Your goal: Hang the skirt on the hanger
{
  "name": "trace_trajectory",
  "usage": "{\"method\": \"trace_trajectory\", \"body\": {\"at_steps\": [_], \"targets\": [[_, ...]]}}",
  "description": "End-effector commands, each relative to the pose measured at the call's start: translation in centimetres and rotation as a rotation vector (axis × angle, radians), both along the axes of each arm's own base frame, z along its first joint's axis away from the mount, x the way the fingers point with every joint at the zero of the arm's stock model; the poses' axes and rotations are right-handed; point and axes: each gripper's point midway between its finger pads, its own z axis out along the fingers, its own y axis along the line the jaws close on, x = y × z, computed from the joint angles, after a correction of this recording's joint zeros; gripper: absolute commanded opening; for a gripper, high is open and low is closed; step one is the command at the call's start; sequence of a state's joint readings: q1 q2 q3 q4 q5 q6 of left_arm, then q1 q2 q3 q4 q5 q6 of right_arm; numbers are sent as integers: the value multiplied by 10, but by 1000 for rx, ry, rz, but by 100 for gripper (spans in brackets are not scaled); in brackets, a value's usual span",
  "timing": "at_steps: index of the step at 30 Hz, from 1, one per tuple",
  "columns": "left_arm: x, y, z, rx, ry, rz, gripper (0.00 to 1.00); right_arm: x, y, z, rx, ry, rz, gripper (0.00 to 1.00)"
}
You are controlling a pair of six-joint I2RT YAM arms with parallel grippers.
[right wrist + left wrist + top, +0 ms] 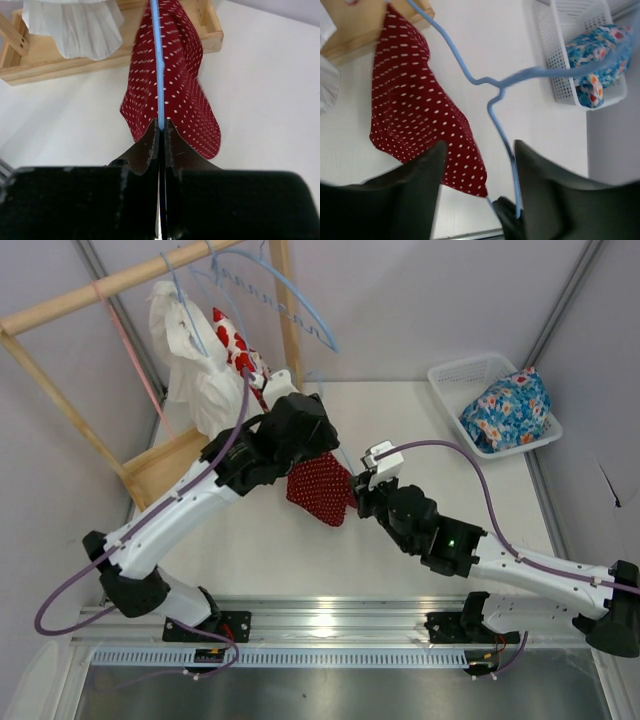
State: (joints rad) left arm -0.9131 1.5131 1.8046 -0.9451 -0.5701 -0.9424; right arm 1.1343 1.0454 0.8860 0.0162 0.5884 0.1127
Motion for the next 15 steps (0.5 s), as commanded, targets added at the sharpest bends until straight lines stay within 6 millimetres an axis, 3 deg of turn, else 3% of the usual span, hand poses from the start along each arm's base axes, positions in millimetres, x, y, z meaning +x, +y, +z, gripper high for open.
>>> {"method": "trace_trajectory", "body": {"at_steps": [1,2,4,5,10,15], "targets": [[-14,16,55,-74,-169,-96,69,10,-14,35,80,-68,-51,0],[-13,14,54,-74,-196,-115,80,10,-14,33,67,-70,-51,0],[-19,18,68,-104,-236,-136,88,11,-14,33,58,-69,-53,0],[-21,17,69,-107,-241,-150,99,11,-14,33,58,-69,-52,0],[-31,25,81,-55,-288,-221,99,15,-18,34,54,-74,-59,0],[-55,58,95,54,-380,-306,100,23,-27,41,53,-75,-63,0]]}}
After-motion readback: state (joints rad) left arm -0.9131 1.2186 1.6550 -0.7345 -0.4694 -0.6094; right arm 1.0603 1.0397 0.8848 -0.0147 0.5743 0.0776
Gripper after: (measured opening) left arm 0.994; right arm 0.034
